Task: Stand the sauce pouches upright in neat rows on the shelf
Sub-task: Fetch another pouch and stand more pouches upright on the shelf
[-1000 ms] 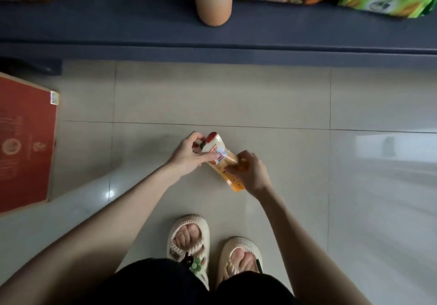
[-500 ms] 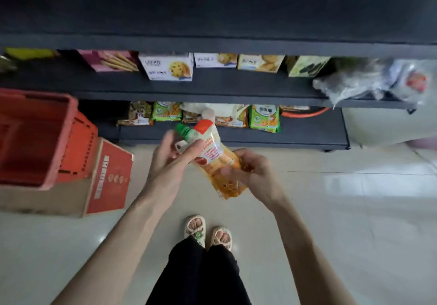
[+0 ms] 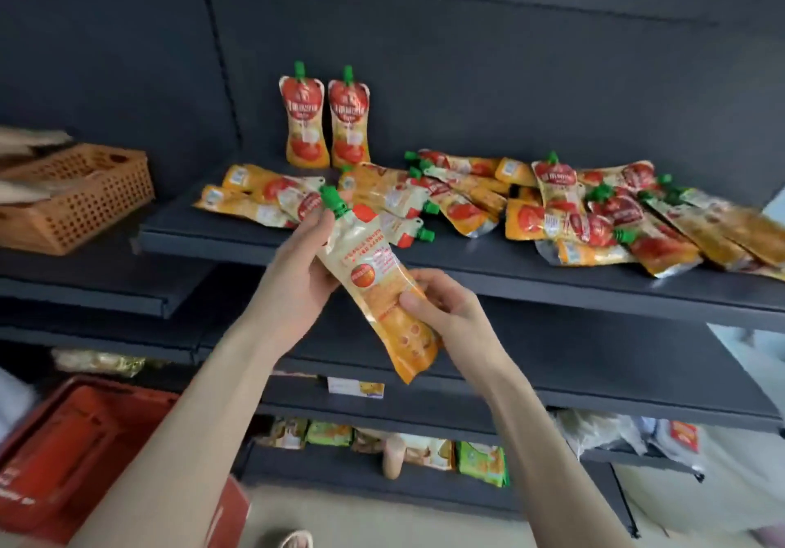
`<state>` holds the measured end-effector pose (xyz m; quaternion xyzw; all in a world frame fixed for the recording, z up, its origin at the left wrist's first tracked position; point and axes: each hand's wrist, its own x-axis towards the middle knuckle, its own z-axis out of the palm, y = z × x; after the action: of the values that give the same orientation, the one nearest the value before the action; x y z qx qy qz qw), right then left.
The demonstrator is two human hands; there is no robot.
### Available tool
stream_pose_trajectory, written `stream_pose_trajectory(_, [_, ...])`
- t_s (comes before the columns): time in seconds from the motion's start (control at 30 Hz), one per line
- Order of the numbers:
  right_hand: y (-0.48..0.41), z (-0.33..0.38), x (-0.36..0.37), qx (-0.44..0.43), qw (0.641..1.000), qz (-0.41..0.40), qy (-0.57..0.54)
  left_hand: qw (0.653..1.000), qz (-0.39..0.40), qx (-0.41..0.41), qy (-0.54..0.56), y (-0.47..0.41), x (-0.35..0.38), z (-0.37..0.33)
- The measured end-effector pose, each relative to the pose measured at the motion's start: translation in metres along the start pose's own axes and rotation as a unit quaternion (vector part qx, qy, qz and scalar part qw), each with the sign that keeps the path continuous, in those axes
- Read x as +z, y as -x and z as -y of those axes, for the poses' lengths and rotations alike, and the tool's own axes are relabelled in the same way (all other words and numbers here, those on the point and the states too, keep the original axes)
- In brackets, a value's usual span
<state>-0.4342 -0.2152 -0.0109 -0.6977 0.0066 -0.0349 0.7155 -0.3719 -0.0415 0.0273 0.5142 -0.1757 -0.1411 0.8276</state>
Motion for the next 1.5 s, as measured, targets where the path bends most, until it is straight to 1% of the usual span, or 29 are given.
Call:
stream_pose_trajectory(0.1, [-0.056,0.015,0.010,-0.013,1.000,0.010,-0.013,0.999,0.052,0.002,0.009,-0.049,-0.027,-0.026])
stream_pose_trajectory(0.2, [-0.116,0.028,0.023,-0.022,1.000,0.016,-0.012,0.997,0.069,-0.024,0.025,-0.103,-0.056,-0.052])
stream_pose_trajectory(0.3, [-0.173,0.038,0.037,-0.040,0.999,0.005,0.003,0.997,0.059,-0.031,0.030,-0.152,-0.074,-0.076])
stream_pose_trajectory(0.43, [-0.234,0.041,0.056,-0.056,0.997,-0.027,0.047,1.000,0.024,-0.011,0.015,-0.206,-0.087,-0.094])
stream_pose_trajectory(0.5, [-0.256,0.038,0.064,-0.062,0.994,-0.040,0.081,1.000,-0.004,-0.002,0.008,-0.227,-0.091,-0.096])
stream_pose_trajectory(0.57, [-0.275,0.032,0.070,-0.064,0.985,-0.059,0.146,0.999,-0.035,-0.003,0.000,-0.245,-0.096,-0.094])
stream_pose_trajectory(0.67, [-0.299,0.021,0.077,-0.069,0.969,-0.085,0.223,0.998,-0.056,-0.007,-0.024,-0.263,-0.099,-0.084])
stream_pose_trajectory(0.73, [-0.309,0.016,0.078,-0.080,0.968,-0.094,0.219,0.998,-0.055,-0.016,-0.026,-0.272,-0.104,-0.077])
stream_pose_trajectory(0.8, [-0.315,0.013,0.076,-0.087,0.970,-0.101,0.202,0.999,-0.028,-0.019,-0.034,-0.279,-0.117,-0.067])
stream_pose_trajectory(0.83, [-0.318,0.011,0.073,-0.087,0.972,-0.103,0.194,0.998,-0.015,-0.016,-0.061,-0.281,-0.127,-0.060])
stream_pose_trajectory(0.87, [-0.320,0.009,0.069,-0.085,0.973,-0.106,0.185,0.993,-0.010,-0.014,-0.114,-0.283,-0.139,-0.052])
stream_pose_trajectory(0.9, [-0.323,0.008,0.066,-0.083,0.975,-0.108,0.178,0.981,-0.011,-0.013,-0.193,-0.285,-0.152,-0.043])
stream_pose_trajectory(0.93, [-0.327,0.006,0.062,-0.081,0.976,-0.108,0.170,0.956,-0.009,-0.014,-0.293,-0.286,-0.165,-0.035])
stream_pose_trajectory(1.0, [-0.332,0.005,0.058,-0.069,0.981,-0.099,0.150,0.873,0.038,-0.053,-0.482,-0.291,-0.192,-0.018])
stream_pose_trajectory(1.03, [-0.334,0.004,0.058,-0.057,0.985,-0.090,0.136,0.832,0.070,-0.090,-0.543,-0.294,-0.202,-0.013])
stream_pose_trajectory(1.1, [-0.335,0.000,0.058,-0.031,0.990,-0.074,0.115,0.762,0.109,-0.146,-0.622,-0.301,-0.214,-0.006])
stream_pose_trajectory(1.13, [-0.335,-0.002,0.058,-0.023,0.992,-0.074,0.104,0.741,0.117,-0.159,-0.642,-0.305,-0.216,-0.005])
stream_pose_trajectory(1.17, [-0.335,-0.004,0.057,-0.019,0.993,-0.077,0.090,0.732,0.118,-0.162,-0.651,-0.310,-0.216,-0.005])
stream_pose_trajectory(1.23, [-0.334,-0.006,0.055,-0.026,0.994,-0.087,0.062,0.734,0.120,-0.150,-0.651,-0.315,-0.214,-0.006])
stream_pose_trajectory(1.33, [-0.335,-0.008,0.052,-0.023,0.992,-0.112,0.045,0.756,0.123,-0.107,-0.634,-0.319,-0.218,-0.009])
stream_pose_trajectory(1.43, [-0.337,-0.006,0.052,-0.024,0.991,-0.135,-0.008,0.795,0.098,-0.064,-0.596,-0.317,-0.228,-0.014])
stream_pose_trajectory(1.5, [-0.338,0.001,0.051,-0.040,0.988,-0.144,-0.044,0.821,0.074,-0.025,-0.566,-0.316,-0.233,-0.020])
